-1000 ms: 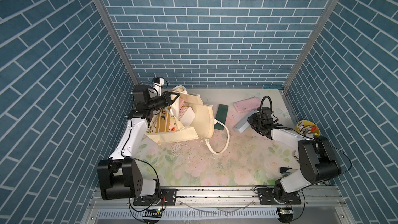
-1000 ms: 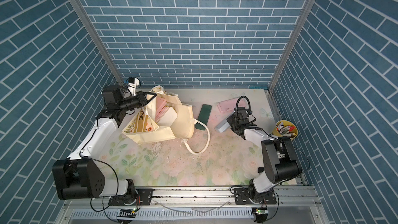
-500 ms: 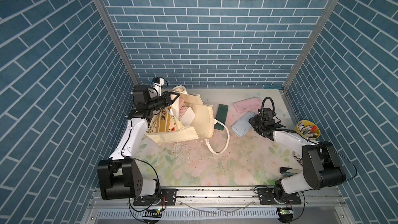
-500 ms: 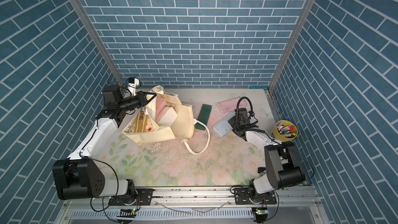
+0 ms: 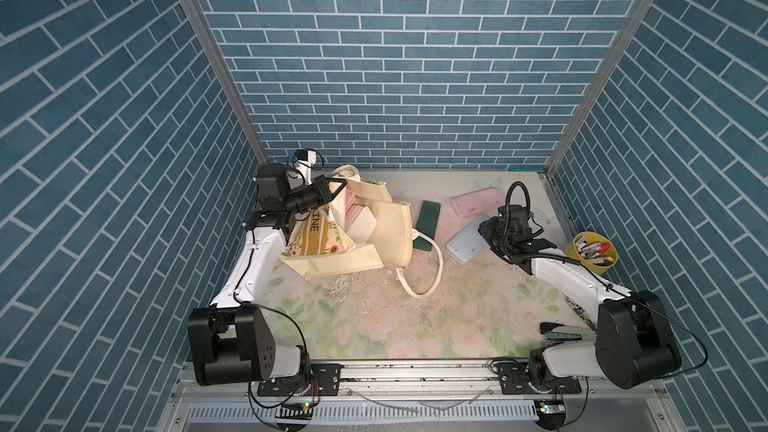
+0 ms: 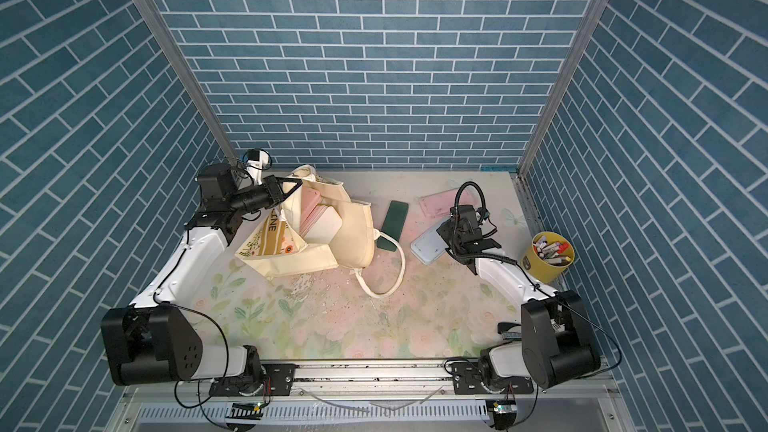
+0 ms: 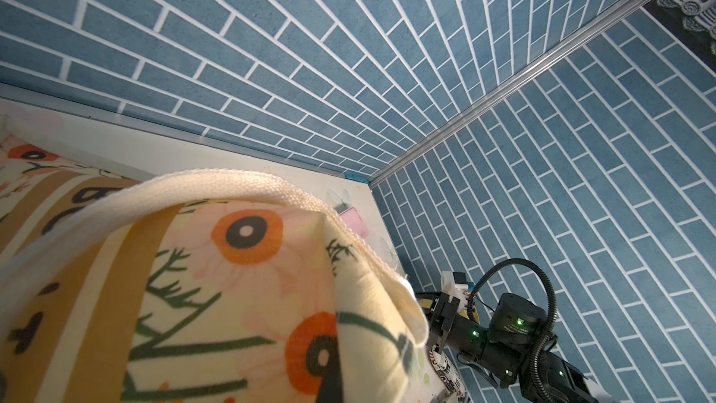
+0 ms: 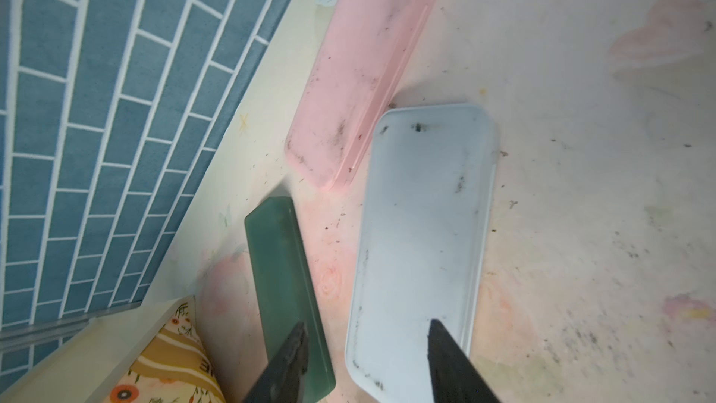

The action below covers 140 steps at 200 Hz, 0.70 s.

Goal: Take out the pencil case from the canvas bag
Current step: Place the pencil case at the center of the board, then pick up the pencil case from the canvas bag.

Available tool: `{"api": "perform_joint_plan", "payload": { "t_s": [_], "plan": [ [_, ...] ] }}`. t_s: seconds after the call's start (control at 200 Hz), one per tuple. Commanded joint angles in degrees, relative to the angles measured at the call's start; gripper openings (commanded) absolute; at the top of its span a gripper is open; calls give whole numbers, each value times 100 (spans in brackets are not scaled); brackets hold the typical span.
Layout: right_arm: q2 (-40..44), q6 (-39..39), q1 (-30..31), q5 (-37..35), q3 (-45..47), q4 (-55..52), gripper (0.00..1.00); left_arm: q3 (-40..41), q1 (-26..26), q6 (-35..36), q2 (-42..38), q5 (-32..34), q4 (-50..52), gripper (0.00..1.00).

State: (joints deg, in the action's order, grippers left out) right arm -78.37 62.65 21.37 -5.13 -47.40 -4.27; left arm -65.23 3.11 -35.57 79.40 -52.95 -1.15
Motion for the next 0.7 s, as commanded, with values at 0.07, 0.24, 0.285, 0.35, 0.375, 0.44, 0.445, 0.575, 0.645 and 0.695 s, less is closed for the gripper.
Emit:
{"api": "perform_joint_plan", "payload": {
  "t_s": [0.07, 0.24, 0.285, 0.35, 0.375, 0.44, 0.445, 0.575, 0.645, 0.695],
  "plan": [
    [342, -967, 831, -177, -693, 61, 49, -174, 23, -11, -91, -84, -211, 0],
    [411, -2022, 1452, 921, -987, 846, 47, -165, 23, -18, -77, -80, -224, 0],
    [373, -2312, 1605, 1291, -1076, 998, 47, -165, 20, -28, -85, -84, -222, 0],
    [275, -2694, 1847, 1518, -1222, 1037, 46, -165, 22, -28, -91, -76, -223, 0],
    [234, -2875, 1934, 1669, -1259, 1080, 46, -165, 22, -29, -96, -75, -223, 0],
    [112, -3307, 2151, 2100, -1356, 1187, 46, -165, 20, -26, -90, -67, -225, 0],
    [98, -3336, 2169, 2128, -1362, 1189, 46, -165, 21, -28, -90, -67, -222, 0],
    [-182, -3923, 2563, 2765, -1528, 1303, 45, -156, 23, -20, -61, -53, -214, 0],
    [-350, -4211, 2747, 3054, -1673, 1197, 44, -156, 23, -28, -43, -49, -202, 0],
    [-459, -4411, 2872, 3138, -1765, 1031, 44, -154, 17, -46, -47, -49, -210, 0]
  ]
}}
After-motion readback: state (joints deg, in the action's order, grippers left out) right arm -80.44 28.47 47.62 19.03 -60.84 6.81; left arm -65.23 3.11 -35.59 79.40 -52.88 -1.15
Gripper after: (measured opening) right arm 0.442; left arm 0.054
